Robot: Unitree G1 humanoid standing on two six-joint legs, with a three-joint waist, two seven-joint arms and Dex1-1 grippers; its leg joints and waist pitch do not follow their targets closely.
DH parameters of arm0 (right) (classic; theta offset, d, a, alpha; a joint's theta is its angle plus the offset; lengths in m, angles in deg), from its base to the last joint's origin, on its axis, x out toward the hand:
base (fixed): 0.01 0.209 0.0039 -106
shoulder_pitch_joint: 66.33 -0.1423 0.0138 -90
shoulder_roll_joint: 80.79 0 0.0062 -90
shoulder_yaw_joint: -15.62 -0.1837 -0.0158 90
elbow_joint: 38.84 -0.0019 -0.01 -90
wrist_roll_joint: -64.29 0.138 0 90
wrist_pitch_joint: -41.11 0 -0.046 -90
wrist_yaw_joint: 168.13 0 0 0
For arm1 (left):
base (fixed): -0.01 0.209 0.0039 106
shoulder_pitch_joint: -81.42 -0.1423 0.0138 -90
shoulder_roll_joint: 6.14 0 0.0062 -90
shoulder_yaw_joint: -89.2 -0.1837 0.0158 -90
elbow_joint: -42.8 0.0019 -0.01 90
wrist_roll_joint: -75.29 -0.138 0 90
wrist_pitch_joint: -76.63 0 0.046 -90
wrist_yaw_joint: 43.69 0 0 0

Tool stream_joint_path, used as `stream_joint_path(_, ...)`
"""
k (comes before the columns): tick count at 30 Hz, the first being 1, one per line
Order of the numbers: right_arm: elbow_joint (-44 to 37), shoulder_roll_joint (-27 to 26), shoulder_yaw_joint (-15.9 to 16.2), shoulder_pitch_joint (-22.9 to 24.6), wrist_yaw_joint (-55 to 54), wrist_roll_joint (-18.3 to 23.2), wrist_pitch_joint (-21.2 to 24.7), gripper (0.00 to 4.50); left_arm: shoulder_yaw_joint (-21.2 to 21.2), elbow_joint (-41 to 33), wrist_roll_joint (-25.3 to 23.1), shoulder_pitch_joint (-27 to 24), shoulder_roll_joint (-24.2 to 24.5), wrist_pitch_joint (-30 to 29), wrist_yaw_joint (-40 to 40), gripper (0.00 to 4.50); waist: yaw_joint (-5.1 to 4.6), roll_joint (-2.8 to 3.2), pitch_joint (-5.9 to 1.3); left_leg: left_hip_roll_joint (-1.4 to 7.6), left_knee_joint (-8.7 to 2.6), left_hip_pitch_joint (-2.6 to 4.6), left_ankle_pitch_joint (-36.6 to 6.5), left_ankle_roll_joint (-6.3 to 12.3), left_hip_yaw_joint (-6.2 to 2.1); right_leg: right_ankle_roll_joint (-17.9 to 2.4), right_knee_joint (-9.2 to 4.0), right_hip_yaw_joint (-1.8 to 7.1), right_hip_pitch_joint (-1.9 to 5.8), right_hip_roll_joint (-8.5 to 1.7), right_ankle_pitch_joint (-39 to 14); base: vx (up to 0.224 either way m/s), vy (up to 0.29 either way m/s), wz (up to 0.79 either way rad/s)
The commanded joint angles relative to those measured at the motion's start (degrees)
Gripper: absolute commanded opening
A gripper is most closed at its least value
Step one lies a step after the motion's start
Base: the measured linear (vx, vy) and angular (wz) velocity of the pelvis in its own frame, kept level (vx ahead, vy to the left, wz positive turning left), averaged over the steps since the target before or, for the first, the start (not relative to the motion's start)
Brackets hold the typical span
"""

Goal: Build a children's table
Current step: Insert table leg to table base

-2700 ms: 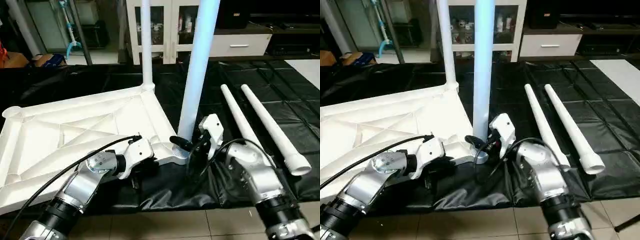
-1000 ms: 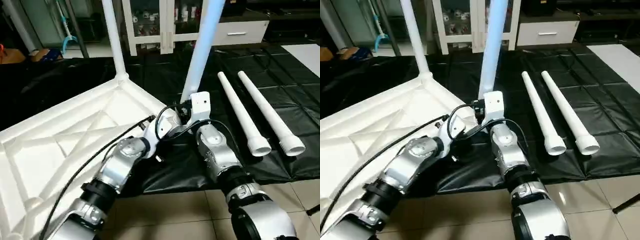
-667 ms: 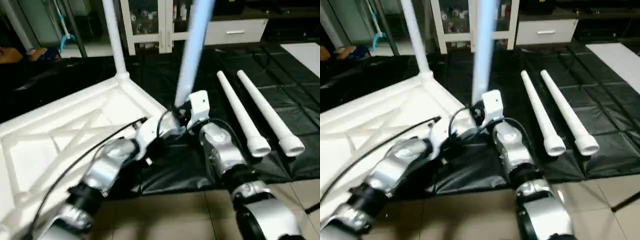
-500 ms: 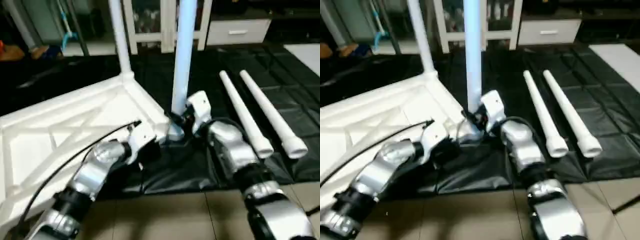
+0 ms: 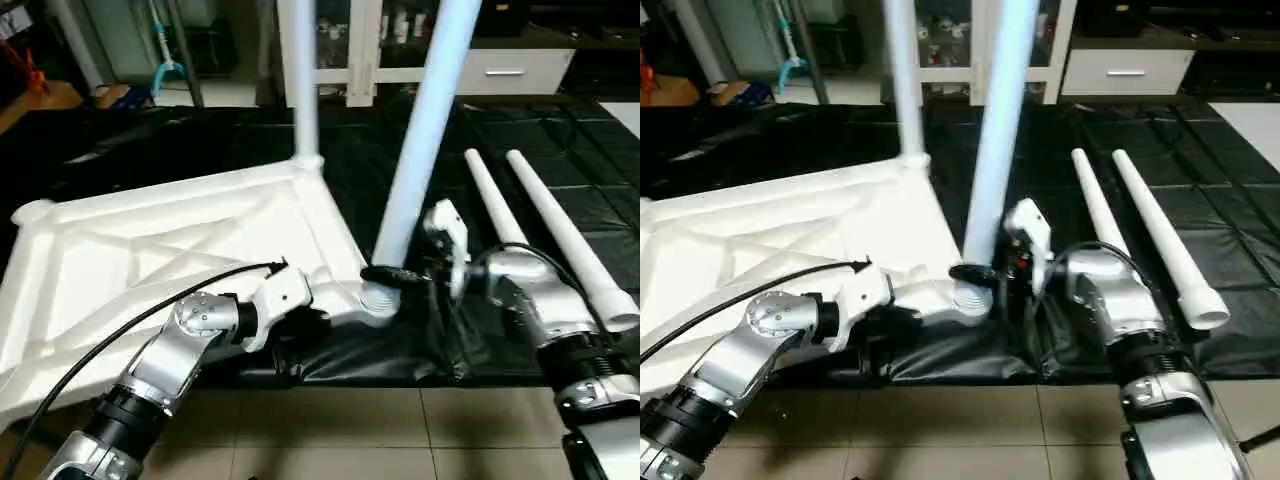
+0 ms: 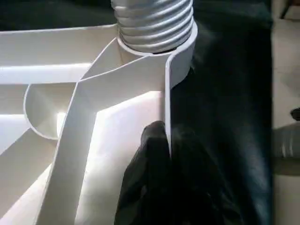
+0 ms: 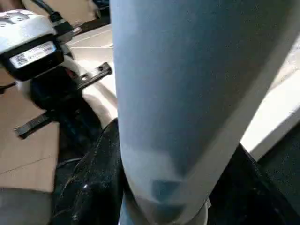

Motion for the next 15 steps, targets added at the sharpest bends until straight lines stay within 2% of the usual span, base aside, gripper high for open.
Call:
stream_joint_path(1,5.16,3.08,1.67,1.97,-1.02,-5.31,-0.20,1.87,-0.44,-1.16,-0.02,0.91,1.23,2.78,-2.24,0.00,-0.20,-0.86,-3.23,3.94,-3.94,0.93,-8.00,5.16,-1.46,-15.73,-3.58,2.25,1.85,-3.97,-3.09,0.000,0.000,0.00)
stream_joint_path(6,4.96,3.17,2.62,2.87,-2.39,-7.36,-3.04,1.87,-0.18,-0.56,-0.68,1.48,1.27,3.00,-1.76,0.00,-0.13,-0.77,-3.30,3.92,-3.91,0.99,-7.72,4.61,-1.43,-15.32,-3.55,2.23,1.83,-3.92,-2.60,0.000,0.000,0.00)
stream_joint_path(9,3.87,3.16,4.14,3.88,-4.39,-9.49,-5.27,1.87,-0.37,0.12,-1.34,1.60,1.59,3.39,-1.94,0.00,-0.22,-0.73,-3.12,3.87,-4.04,0.97,-9.10,4.08,-1.45,-14.86,-3.86,2.24,1.79,-3.93,-4.67,0.000,0.000,0.00)
stream_joint_path(10,3.83,3.14,4.55,4.20,-4.85,-10.07,-5.64,1.87,-0.38,0.21,-1.39,1.56,1.69,3.48,-2.07,0.00,-0.29,-0.54,-3.05,3.88,-4.14,1.03,-9.96,3.64,-1.50,-14.64,-3.94,2.26,1.79,-3.94,-5.77,0.000,0.000,0.00)
stream_joint_path(14,4.75,3.03,5.41,5.04,-6.52,-11.62,-6.55,1.87,-0.38,0.17,-1.29,1.32,1.85,3.50,-2.26,0.00,-0.59,-0.69,-3.06,3.91,-4.32,1.14,-11.33,2.61,-1.57,-14.47,-4.09,2.29,1.83,-3.87,-7.09,0.000,0.000,0.00)
stream_joint_path(15,5.26,3.49,7.28,6.19,-7.29,-13.94,-8.35,1.87,-0.57,0.35,-1.42,1.27,2.01,3.67,-2.28,0.00,-0.73,-0.66,-2.99,3.93,-4.43,1.07,-11.76,2.50,-1.66,-14.38,-4.18,2.26,1.82,-3.89,-7.40,0.000,0.000,0.00)
